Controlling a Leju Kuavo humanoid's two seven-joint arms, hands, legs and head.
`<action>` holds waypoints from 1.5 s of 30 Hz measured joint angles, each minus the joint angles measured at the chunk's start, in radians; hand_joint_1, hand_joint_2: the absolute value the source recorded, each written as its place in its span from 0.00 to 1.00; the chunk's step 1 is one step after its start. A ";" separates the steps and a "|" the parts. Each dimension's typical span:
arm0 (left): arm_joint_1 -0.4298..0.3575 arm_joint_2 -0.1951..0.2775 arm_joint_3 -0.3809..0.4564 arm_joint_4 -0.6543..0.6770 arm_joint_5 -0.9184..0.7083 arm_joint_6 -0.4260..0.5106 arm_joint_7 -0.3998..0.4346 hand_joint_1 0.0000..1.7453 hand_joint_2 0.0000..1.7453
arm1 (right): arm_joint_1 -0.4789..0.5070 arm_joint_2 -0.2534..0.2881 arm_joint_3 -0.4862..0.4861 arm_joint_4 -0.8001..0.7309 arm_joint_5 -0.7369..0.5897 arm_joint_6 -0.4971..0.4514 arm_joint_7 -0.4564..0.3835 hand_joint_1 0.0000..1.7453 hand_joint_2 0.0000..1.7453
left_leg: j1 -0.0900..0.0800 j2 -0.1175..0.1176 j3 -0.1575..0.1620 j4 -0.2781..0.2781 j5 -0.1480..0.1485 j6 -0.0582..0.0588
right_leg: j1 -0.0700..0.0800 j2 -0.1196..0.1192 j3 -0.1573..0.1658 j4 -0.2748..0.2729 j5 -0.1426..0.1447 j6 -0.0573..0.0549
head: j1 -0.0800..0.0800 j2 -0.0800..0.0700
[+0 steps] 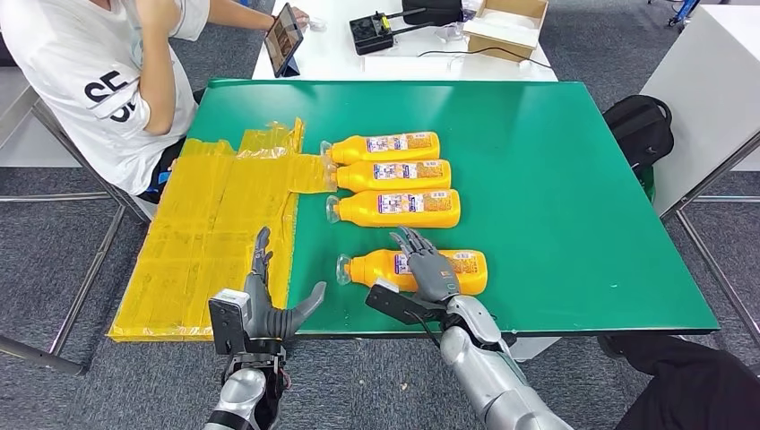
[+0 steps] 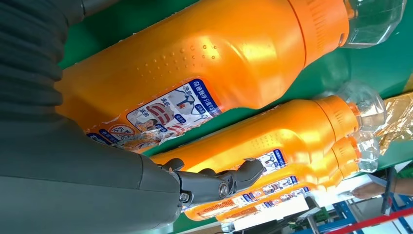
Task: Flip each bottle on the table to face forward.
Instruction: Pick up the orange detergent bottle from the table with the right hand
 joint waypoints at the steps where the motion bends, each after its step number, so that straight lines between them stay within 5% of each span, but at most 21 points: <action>1: 0.000 0.000 0.000 0.000 0.000 0.000 0.000 0.00 1.00 | -0.002 0.000 0.001 0.003 0.000 0.001 0.003 0.00 1.00 | 0.000 0.000 0.000 0.000 0.000 0.000 | 0.000 0.000 0.000 0.000 0.000 0.000 | 0.000 0.000; 45: 0.005 -0.002 0.025 0.019 0.020 -0.001 0.000 0.00 1.00 | -0.088 -0.170 0.065 -0.025 -0.035 0.172 0.051 0.00 1.00 | 0.000 -0.001 0.003 0.000 0.000 0.000 | 0.000 0.000 0.004 0.000 0.000 0.000 | 0.000 0.000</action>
